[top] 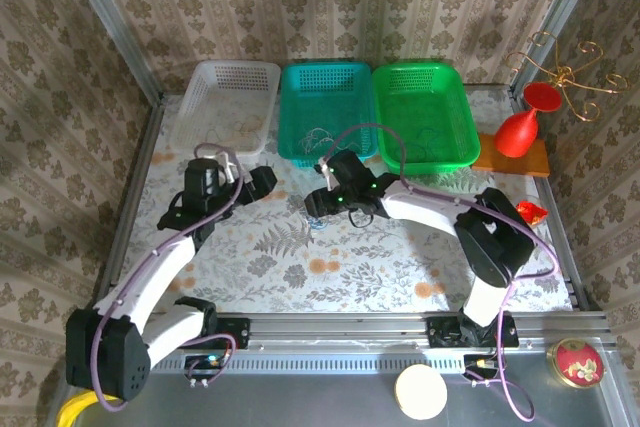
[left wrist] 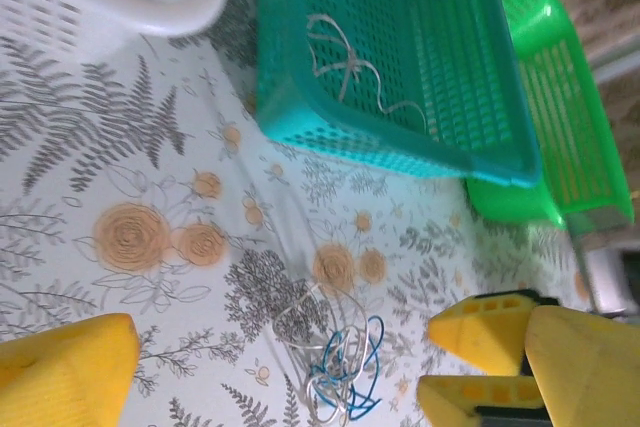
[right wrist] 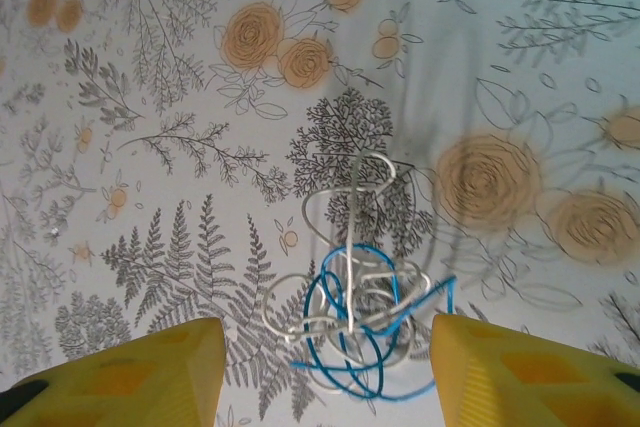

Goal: Untangle the cables

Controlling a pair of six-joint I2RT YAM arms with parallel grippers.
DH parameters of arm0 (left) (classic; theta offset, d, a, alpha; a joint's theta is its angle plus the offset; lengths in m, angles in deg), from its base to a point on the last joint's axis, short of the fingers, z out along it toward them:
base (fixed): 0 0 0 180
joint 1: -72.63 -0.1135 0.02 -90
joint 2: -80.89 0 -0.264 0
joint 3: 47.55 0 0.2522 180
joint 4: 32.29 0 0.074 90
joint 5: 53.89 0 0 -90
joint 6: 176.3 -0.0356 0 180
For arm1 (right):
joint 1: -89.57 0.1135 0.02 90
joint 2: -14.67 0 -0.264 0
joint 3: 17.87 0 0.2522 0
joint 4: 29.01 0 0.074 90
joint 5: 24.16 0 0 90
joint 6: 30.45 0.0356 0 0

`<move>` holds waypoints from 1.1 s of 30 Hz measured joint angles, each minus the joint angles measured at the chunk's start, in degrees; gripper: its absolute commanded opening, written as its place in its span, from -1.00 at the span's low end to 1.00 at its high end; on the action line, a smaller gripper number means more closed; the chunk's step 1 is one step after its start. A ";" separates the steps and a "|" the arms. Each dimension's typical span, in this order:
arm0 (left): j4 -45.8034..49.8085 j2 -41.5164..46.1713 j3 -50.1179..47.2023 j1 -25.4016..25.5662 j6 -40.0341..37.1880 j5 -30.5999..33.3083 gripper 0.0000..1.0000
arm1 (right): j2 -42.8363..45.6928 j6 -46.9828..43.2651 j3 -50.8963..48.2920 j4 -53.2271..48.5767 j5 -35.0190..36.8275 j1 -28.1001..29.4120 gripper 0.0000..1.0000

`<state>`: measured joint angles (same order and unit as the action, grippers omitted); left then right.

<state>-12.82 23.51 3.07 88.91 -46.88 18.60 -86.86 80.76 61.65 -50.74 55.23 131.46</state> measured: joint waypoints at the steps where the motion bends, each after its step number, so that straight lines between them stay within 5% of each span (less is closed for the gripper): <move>1: -0.24 0.79 -0.26 -0.74 0.68 0.00 1.00 | -1.01 -0.24 0.76 0.00 0.00 0.07 0.12; 11: -1.51 3.52 -0.48 -3.26 4.39 -1.14 1.00 | -10.60 -1.81 6.34 -0.04 0.28 0.55 -0.02; 22: -1.55 3.52 -0.50 -3.26 5.22 -2.40 1.00 | -12.96 -2.93 7.58 0.02 1.27 0.52 -1.00; 33: -4.90 1.03 -0.50 -2.71 5.22 -7.82 1.00 | 6.58 -0.85 -5.31 3.50 0.55 -0.72 -1.00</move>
<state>-17.71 24.54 2.57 86.20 -41.66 10.77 -80.29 79.91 56.33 -47.24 55.78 130.73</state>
